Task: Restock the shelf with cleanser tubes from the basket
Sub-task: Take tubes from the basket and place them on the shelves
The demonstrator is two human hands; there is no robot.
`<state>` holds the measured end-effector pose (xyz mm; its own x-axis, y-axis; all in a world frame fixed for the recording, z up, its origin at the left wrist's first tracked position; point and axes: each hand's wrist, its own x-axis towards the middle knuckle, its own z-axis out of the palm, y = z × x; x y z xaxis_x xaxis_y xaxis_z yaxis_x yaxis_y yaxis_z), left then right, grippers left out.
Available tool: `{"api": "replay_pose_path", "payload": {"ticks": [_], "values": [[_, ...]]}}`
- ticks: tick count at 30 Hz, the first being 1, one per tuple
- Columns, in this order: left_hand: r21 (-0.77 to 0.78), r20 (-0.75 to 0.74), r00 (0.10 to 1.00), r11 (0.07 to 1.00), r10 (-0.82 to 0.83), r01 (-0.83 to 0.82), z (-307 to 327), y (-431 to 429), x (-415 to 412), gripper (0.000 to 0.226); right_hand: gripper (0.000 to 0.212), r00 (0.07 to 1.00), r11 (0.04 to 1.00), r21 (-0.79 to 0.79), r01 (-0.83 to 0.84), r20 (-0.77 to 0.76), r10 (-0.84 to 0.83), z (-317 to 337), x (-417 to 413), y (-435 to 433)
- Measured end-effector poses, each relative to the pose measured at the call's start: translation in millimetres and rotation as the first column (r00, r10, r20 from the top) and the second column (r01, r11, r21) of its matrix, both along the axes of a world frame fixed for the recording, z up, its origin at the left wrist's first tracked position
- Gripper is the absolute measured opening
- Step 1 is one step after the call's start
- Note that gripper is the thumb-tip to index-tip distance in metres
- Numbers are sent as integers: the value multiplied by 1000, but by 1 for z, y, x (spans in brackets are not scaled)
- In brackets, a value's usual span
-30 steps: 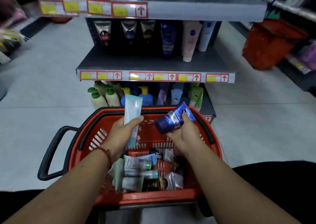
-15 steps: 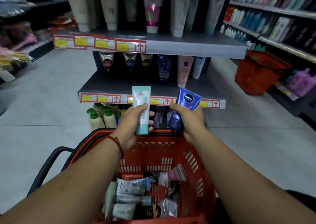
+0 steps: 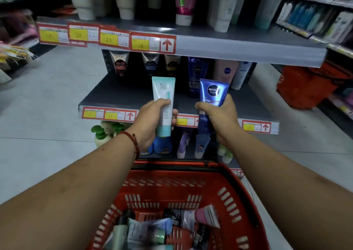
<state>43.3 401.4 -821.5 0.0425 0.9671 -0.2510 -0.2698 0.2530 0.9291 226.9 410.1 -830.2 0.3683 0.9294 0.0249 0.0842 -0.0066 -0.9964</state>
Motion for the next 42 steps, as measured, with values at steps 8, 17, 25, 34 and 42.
{"api": "replay_pose_path", "payload": {"ticks": [8,17,25,34,42], "values": [[59,-28,999,998,-34,35,-8,54,-4,21,44,997,999,37,-18,-74,20,-14,-9,85],[42,5,995,994,-102,102,-11,69,-12,30,42,1000,995,100,-10,10,9,-23,-17,117],[56,-18,996,994,-89,90,-9,65,-9,31,42,989,992,114,-44,143,28,-30,-12,115],[94,-51,990,987,-129,134,18,30,6,30,73,998,998,52,-38,44,35,-5,9,68],[183,-150,956,943,-253,279,73,-23,54,28,46,996,996,-32,-83,-26,82,35,27,-6]]}}
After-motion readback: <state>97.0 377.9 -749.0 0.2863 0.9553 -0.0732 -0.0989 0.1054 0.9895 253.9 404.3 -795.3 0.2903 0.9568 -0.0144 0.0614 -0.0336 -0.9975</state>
